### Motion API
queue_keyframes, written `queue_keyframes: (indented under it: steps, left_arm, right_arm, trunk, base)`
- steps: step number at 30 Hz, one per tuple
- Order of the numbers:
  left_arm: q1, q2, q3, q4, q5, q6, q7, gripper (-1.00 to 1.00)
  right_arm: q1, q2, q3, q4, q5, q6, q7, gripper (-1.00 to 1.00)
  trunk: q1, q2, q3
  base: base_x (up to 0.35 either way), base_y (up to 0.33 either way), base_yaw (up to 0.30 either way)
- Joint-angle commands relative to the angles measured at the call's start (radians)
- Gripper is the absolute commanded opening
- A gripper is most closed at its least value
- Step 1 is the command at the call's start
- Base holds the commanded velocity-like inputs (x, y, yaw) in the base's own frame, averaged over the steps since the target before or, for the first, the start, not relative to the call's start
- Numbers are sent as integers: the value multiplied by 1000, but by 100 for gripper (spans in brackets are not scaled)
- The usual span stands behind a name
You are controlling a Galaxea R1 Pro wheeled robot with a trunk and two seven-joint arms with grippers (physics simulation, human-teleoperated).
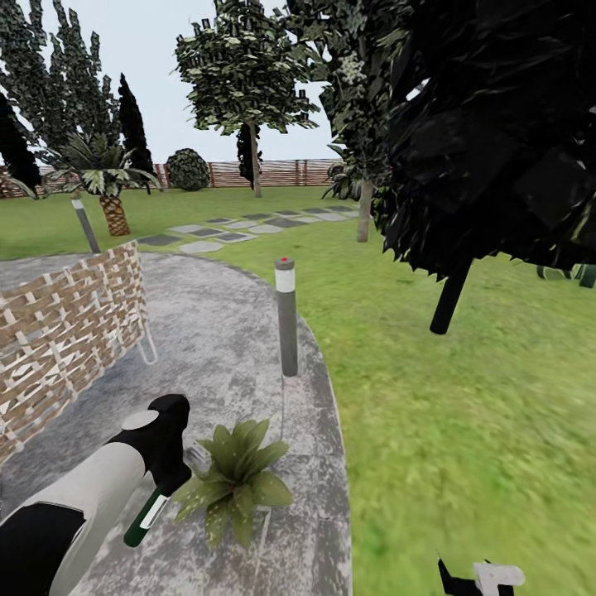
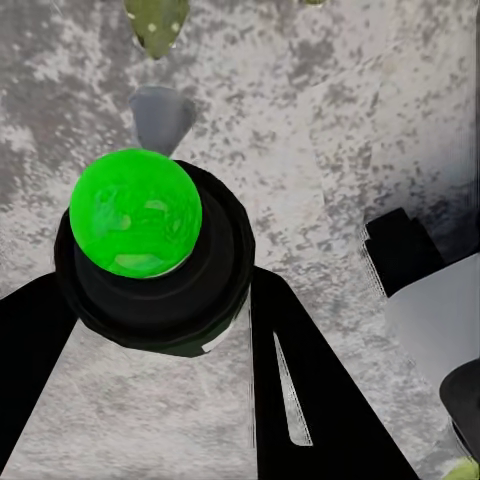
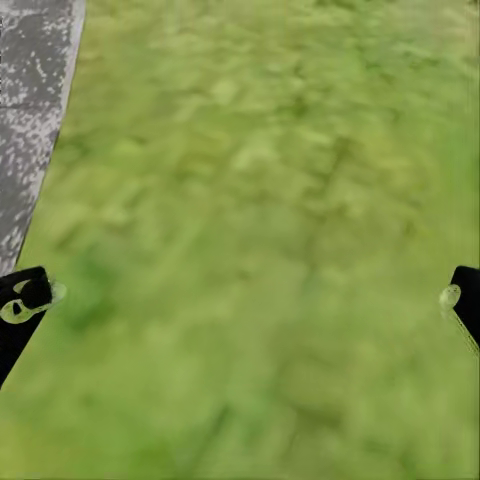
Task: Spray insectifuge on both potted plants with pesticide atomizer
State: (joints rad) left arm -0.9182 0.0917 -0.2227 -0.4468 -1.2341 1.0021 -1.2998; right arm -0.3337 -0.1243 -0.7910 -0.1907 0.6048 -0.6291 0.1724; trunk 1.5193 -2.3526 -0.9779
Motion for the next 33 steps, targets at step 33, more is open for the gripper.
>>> queue_keyframes:
  steps: [33]
  left_arm:
    - [2, -2, -11, 48, -11, -5, -22, -100]
  right_arm:
    - [-1, 0, -9, 1, 1, -3, 9, 100]
  trunk:
    - [0, 0, -1]
  base:
    - [137, -124, 125]
